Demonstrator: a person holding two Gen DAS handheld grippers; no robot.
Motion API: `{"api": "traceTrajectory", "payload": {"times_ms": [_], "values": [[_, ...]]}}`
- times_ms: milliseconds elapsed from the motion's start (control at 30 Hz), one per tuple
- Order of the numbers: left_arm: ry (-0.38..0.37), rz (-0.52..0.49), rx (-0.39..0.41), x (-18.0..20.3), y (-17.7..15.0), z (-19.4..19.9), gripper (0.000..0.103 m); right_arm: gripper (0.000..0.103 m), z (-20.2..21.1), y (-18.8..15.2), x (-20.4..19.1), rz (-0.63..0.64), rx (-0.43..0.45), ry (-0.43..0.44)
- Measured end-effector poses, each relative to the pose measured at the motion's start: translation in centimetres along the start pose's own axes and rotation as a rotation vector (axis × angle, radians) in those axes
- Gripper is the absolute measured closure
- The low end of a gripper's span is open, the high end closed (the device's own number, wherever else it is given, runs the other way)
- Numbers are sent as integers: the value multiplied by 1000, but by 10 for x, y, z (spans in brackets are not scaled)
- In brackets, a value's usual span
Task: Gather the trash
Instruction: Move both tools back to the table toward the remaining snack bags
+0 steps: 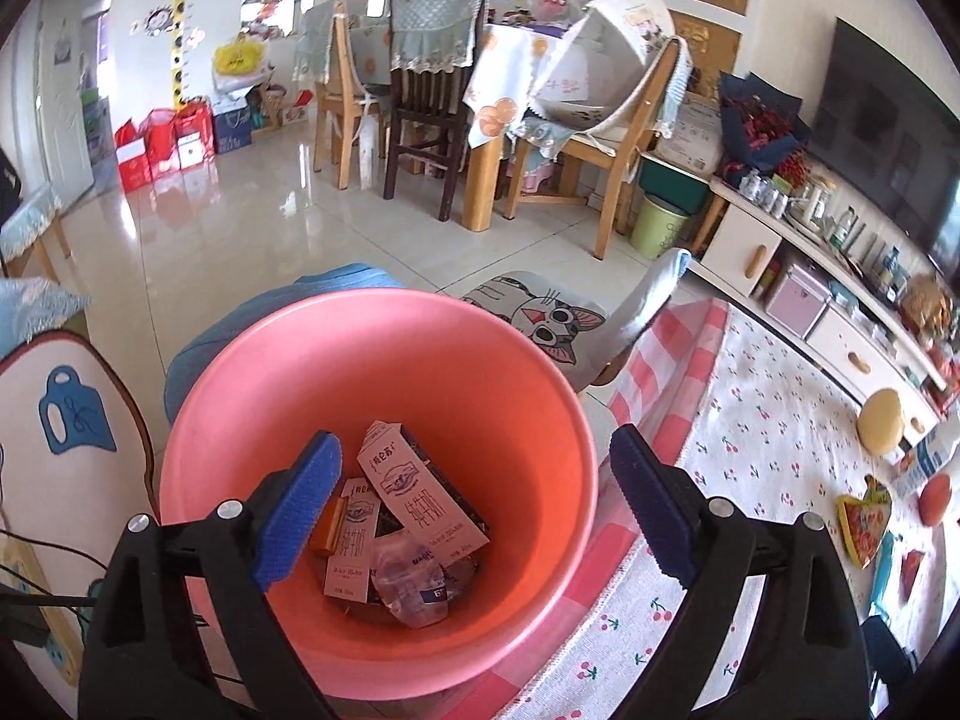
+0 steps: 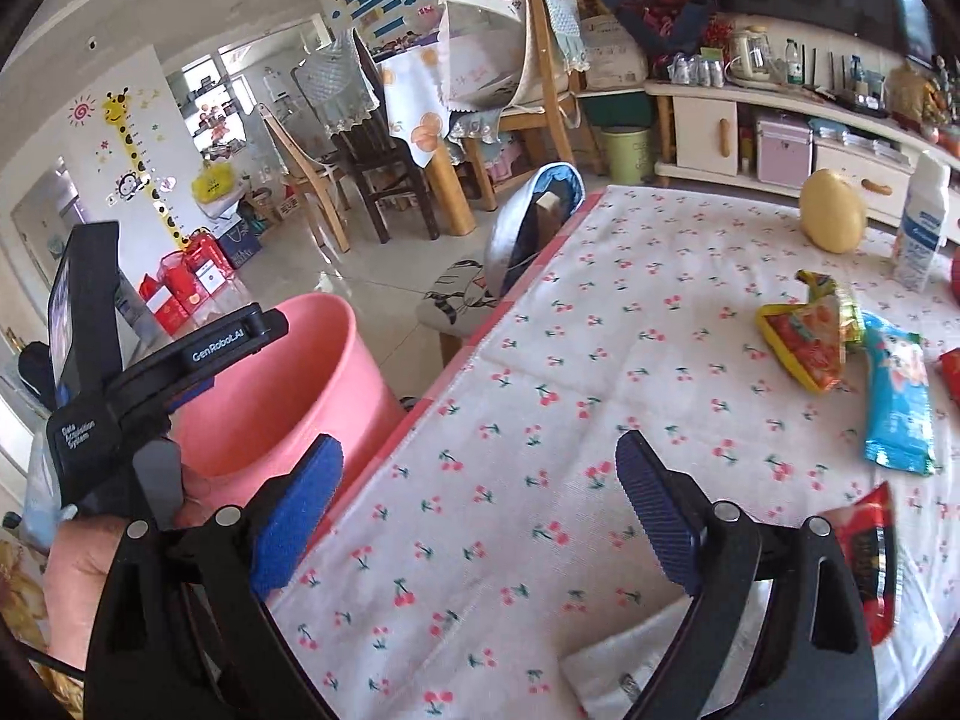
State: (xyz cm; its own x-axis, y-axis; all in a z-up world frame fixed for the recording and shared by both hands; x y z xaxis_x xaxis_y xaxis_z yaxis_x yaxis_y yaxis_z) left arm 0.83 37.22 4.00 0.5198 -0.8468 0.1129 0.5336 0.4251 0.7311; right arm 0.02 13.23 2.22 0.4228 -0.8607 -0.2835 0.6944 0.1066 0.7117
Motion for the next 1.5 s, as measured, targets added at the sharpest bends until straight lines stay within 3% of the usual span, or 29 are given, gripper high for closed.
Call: {"api": "traceTrajectory", "payload": {"times_ms": [900,1500], "values": [[-50,-334,112,111,-40,53,11,10,100,-17,55,92,184,-173],[-61,-484,142,171,-70,84,11,7,140,-31,127,10,225,-239]]}}
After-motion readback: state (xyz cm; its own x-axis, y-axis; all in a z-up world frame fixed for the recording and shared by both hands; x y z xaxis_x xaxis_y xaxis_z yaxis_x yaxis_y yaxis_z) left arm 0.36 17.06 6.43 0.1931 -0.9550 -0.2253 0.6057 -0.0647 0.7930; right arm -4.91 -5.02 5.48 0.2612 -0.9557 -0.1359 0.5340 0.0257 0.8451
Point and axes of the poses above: each gripper's, at about its wrist camera, not at the fingertips, and z roughly against the way its jaws point, x to its right, y to its top, the point moved 7 cm from there along -z, roughly the way its jaws point
